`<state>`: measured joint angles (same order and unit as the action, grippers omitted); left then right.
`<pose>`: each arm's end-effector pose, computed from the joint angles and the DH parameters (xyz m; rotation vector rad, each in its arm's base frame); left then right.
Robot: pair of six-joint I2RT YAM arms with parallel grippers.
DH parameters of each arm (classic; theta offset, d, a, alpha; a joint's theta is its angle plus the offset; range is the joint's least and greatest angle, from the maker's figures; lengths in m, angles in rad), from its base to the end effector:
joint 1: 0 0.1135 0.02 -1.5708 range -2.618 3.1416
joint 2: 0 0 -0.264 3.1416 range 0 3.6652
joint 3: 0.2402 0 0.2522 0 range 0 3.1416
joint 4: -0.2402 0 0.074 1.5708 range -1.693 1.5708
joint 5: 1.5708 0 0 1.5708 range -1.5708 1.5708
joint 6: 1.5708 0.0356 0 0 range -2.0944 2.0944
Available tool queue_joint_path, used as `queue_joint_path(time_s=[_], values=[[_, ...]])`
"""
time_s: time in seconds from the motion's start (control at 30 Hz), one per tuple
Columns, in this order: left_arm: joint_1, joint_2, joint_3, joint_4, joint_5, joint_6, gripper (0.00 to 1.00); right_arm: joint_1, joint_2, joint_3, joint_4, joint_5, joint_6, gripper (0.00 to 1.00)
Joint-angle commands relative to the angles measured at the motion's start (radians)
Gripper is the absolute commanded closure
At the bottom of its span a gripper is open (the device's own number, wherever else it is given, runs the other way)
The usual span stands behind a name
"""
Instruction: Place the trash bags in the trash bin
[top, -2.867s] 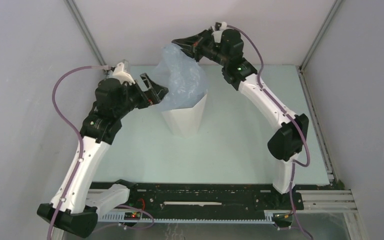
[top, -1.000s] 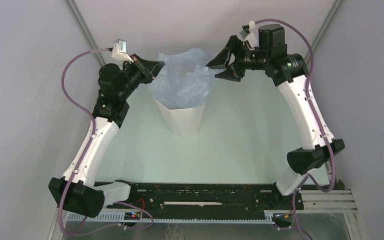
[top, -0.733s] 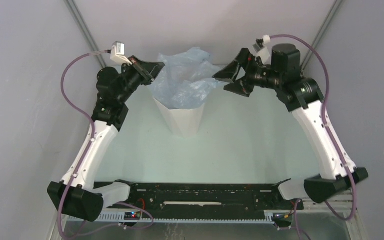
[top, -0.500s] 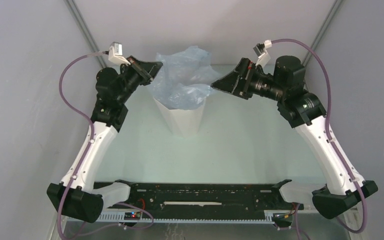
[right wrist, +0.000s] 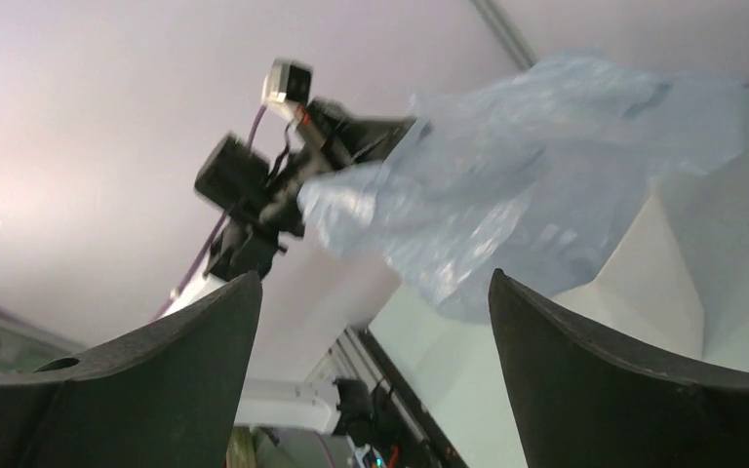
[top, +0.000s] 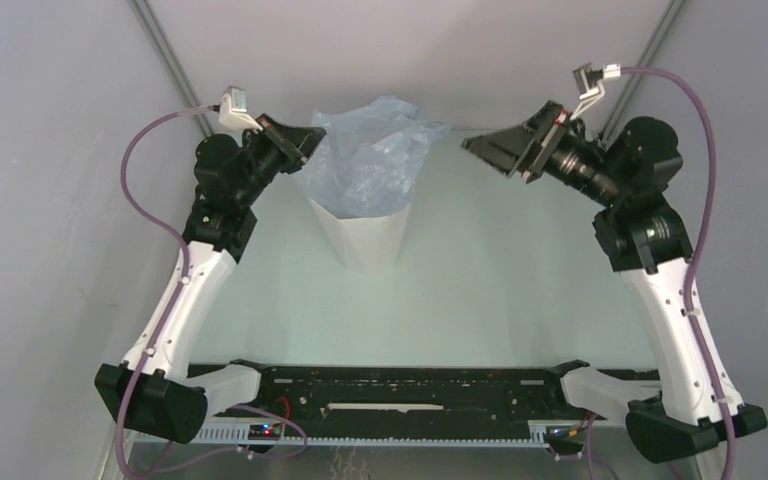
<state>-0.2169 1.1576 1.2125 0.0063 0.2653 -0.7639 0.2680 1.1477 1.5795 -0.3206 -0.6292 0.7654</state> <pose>0.2553 -0.0658 0.4353 -0.2107 1.5799 -0.9759 0.1980 0.0761 0.5226 -0.1622 1.6133 1.2726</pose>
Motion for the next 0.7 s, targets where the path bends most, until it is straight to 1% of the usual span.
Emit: queue_joint_path(time_s=[0.0, 0.03, 0.13, 0.2, 0.3, 0.4, 0.5, 0.53, 0.6, 0.63, 0.67], values=[[0.008, 0.009, 0.018, 0.011, -0.011, -0.045, 1.00, 0.119, -0.065, -0.117, 0.027, 0.074, -0.160, 0.09], [0.008, 0.010, 0.018, 0.012, -0.011, -0.055, 1.00, 0.156, -0.059, -0.131, 0.024, 0.118, -0.197, 0.13], [0.008, 0.011, 0.015, 0.011, -0.013, -0.085, 1.00, 0.263, 0.005, -0.139, 0.062, 0.205, -0.249, 0.35], [0.008, 0.012, 0.008, 0.011, -0.018, -0.108, 1.00, 0.333, 0.044, -0.141, 0.102, 0.274, -0.296, 0.38], [0.011, 0.019, -0.001, 0.015, -0.018, -0.146, 1.00, 0.432, 0.089, -0.156, 0.159, 0.426, -0.386, 0.38], [0.015, 0.027, 0.005, 0.014, -0.017, -0.165, 1.00, 0.483, 0.136, -0.166, 0.197, 0.559, -0.429, 0.36], [0.024, 0.037, 0.012, 0.019, -0.010, -0.180, 1.00, 0.505, 0.181, -0.192, 0.263, 0.619, -0.438, 0.35], [0.026, 0.043, 0.015, 0.020, -0.006, -0.183, 1.00, 0.509, 0.202, -0.192, 0.283, 0.654, -0.434, 0.37], [0.028, 0.055, 0.009, 0.034, 0.003, -0.196, 1.00, 0.511, 0.251, -0.191, 0.337, 0.740, -0.418, 0.46], [0.028, 0.060, 0.002, 0.053, 0.008, -0.210, 1.00, 0.511, 0.274, -0.190, 0.367, 0.780, -0.415, 0.50], [0.028, 0.067, -0.006, 0.084, 0.013, -0.223, 1.00, 0.513, 0.298, -0.187, 0.394, 0.819, -0.420, 0.51]])
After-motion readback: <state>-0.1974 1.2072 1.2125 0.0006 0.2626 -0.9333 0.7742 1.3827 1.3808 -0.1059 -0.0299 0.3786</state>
